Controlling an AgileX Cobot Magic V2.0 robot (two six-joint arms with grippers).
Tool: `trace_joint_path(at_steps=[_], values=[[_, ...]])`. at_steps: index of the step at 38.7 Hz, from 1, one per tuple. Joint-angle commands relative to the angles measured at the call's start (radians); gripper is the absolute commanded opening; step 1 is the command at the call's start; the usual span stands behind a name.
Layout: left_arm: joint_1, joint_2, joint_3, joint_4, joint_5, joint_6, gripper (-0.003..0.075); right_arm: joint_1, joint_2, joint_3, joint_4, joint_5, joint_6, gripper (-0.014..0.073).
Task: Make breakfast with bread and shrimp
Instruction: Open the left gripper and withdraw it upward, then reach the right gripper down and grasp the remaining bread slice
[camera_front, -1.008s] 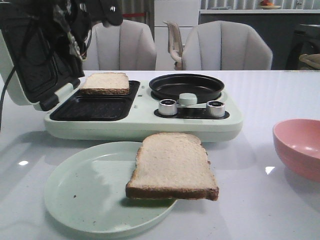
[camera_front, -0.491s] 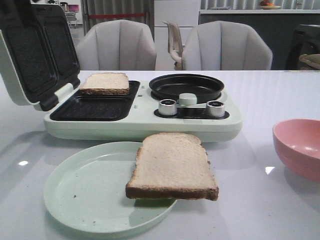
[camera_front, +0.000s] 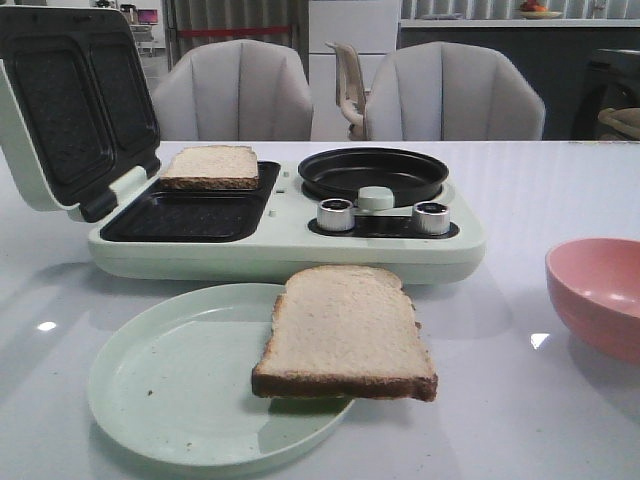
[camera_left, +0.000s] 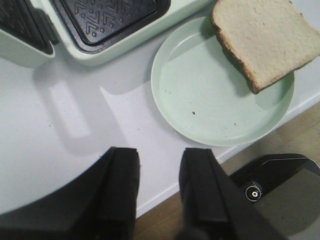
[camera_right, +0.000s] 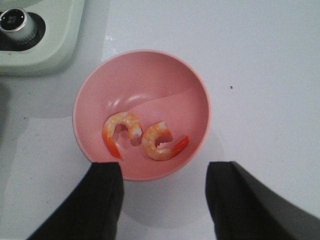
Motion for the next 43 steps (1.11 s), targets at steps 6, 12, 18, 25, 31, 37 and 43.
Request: trace_joint_path(at_steps=[6, 12, 18, 25, 31, 37, 43], values=[[-0.007, -0.137, 0.069, -0.009, -0.089, 0.005, 0.0277, -0.003, 0.033, -0.033, 0.031, -0.072, -0.004, 0.0484], [-0.007, -0.168, 0.081, -0.009, -0.131, 0.005, 0.0277, 0.006, 0.102, -0.034, 0.193, -0.068, -0.005, 0.0484], [-0.007, -0.165, 0.081, -0.009, -0.156, 0.005, 0.0277, 0.081, 0.176, -0.034, 0.315, -0.066, -0.093, 0.0484], [-0.007, -0.160, 0.081, -0.009, -0.186, 0.005, 0.0277, 0.241, 0.270, -0.034, 0.455, -0.148, -0.164, 0.0484], [-0.007, -0.160, 0.081, -0.007, -0.197, 0.005, 0.0277, 0.368, 0.357, -0.043, 0.480, -0.223, -0.164, 0.0484], [-0.007, -0.160, 0.081, -0.004, -0.205, 0.005, 0.0277, 0.404, 0.445, -0.114, 0.533, -0.151, -0.164, 0.0484], [-0.007, -0.160, 0.081, -0.004, -0.205, 0.005, 0.0277, 0.404, 0.547, -0.190, 0.554, -0.076, -0.164, 0.0484]])
